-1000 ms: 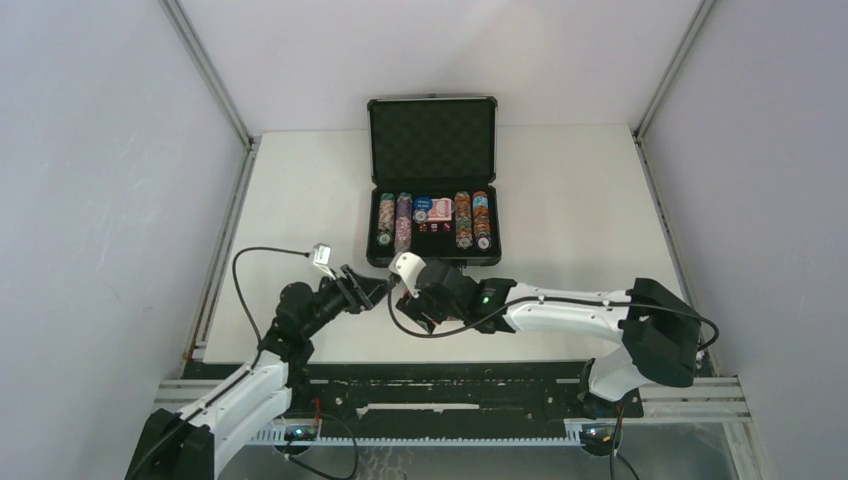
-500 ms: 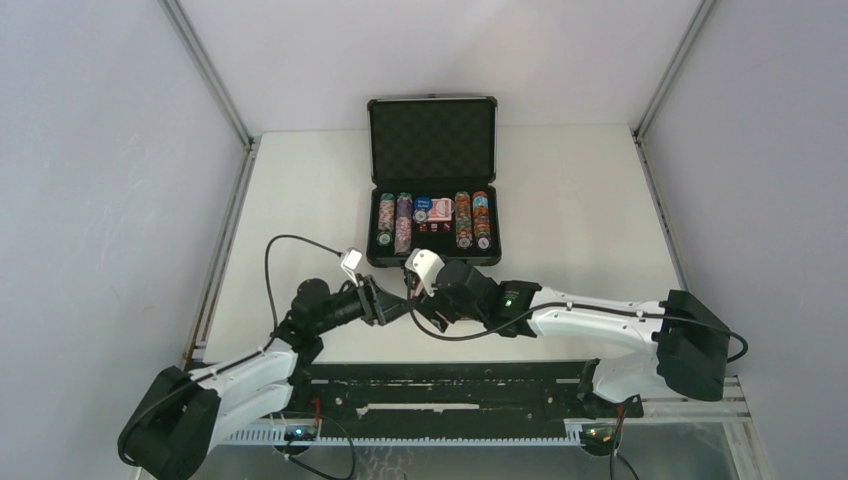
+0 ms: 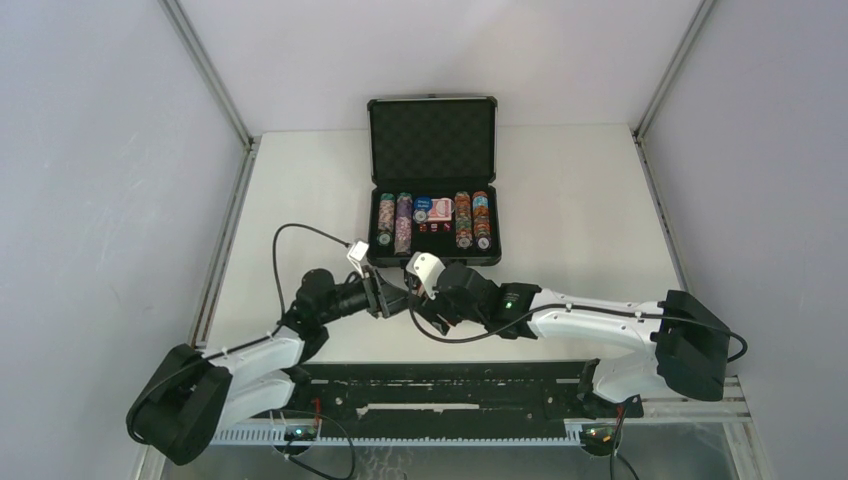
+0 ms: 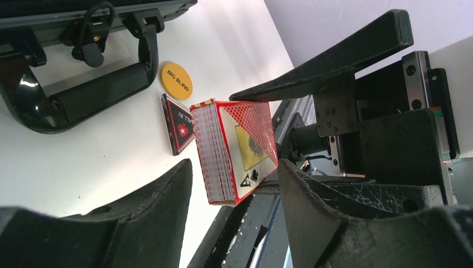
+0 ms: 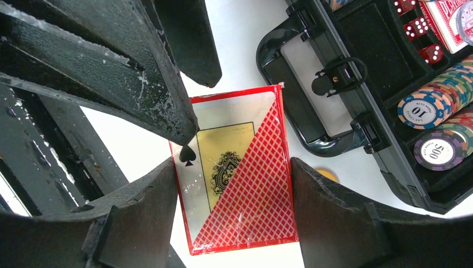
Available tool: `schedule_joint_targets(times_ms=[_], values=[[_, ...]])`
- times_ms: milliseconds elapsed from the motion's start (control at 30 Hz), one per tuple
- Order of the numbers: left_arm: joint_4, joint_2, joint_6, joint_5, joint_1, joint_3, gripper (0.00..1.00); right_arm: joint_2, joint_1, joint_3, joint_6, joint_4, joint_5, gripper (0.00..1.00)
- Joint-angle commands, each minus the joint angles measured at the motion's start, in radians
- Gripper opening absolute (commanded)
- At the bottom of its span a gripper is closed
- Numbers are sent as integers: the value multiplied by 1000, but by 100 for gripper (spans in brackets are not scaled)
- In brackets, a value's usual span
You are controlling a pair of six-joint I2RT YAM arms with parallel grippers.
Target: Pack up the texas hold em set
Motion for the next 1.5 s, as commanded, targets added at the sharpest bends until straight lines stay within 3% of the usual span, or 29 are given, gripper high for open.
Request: schedule_joint_targets(times_ms=[0, 233, 367, 533, 733, 833, 867, 1000, 1067, 1233, 1333, 1467], values=[[81, 14, -4, 45, -6, 35, 62, -38, 6, 10, 1, 80, -3, 48], [86, 73, -9, 72, -28, 65, 62, -21, 6, 12, -5, 102, -9, 48], [191, 135, -65, 121, -46, 73, 61, -10, 6, 12, -4, 114, -9, 48], [267, 168, -105, 123, -48, 62, 38, -12, 6, 12, -3, 106, -3, 48], [213, 129, -72, 98, -46, 63, 25, -6, 5, 12, -5, 98, 2, 48], [183, 114, -53, 86, -46, 65, 2, 0, 5, 12, -4, 101, 4, 48], [177, 108, -49, 77, -45, 65, 1, 2, 4, 12, -5, 100, 8, 50], [143, 71, -43, 10, -39, 71, 0, -19, -11, 12, 2, 76, 23, 76], [101, 50, -52, -57, -25, 98, 0, -46, -22, 8, 11, 54, 22, 83], [16, 16, -68, -189, 17, 193, 0, -191, -56, -77, 62, 112, 96, 85], [-128, 15, -25, -352, 18, 280, 0, -269, -148, -144, 132, 166, 107, 85], [-141, 108, -11, -480, 18, 371, 0, -311, -277, -185, 186, 150, 112, 83]])
